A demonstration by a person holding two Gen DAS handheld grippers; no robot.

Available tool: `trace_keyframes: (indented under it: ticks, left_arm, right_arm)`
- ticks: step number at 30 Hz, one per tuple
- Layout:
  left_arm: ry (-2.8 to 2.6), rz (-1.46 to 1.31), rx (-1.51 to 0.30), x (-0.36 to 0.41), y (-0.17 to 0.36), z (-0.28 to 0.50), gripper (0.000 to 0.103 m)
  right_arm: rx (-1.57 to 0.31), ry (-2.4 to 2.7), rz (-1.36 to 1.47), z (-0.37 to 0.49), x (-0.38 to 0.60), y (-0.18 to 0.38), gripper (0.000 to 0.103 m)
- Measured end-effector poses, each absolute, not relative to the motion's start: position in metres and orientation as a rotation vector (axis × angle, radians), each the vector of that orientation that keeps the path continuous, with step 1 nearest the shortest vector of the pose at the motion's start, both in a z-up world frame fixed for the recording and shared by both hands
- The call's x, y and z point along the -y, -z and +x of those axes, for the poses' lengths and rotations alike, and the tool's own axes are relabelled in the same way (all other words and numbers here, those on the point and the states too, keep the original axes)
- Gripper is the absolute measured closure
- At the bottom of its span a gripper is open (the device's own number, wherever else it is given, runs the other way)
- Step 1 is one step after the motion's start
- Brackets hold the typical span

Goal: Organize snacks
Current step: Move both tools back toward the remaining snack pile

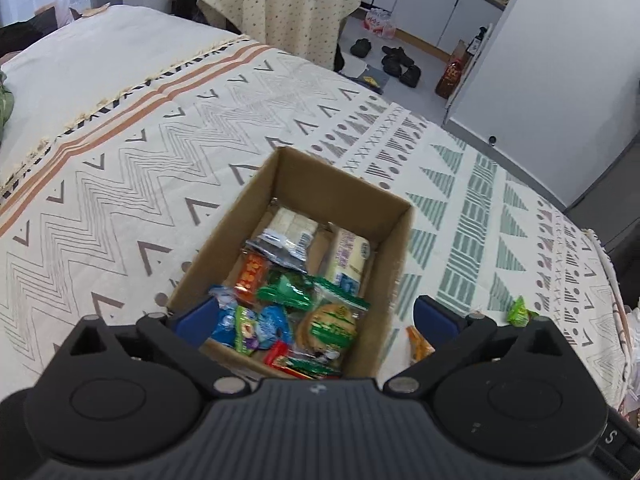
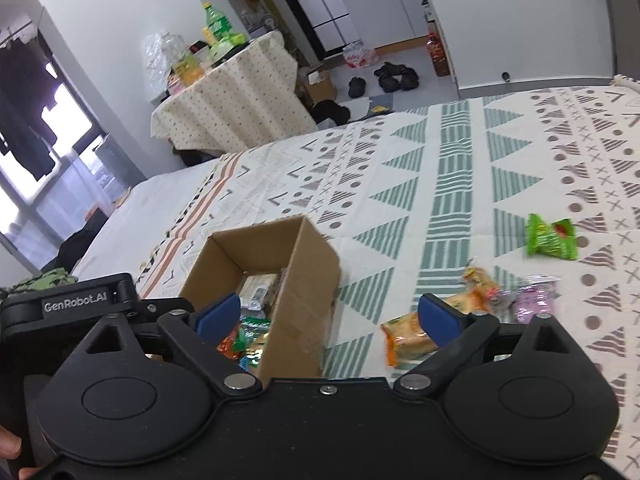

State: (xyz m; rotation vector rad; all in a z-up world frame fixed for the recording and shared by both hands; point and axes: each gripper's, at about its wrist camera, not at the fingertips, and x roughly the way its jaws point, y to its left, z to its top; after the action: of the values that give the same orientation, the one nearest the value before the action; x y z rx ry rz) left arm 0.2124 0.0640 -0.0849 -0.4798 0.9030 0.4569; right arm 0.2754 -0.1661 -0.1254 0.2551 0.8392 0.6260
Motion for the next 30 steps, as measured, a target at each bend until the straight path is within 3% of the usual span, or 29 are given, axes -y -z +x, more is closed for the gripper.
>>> trace_keyframes:
  ticks: [30]
  left_arm:
    - [-0.331, -0.395, -0.914, 0.032, 0.077, 0.232, 0.000]
  right_arm:
    - [-0.826, -0.458, 0.390, 0.294, 0.278, 0.130, 0.000]
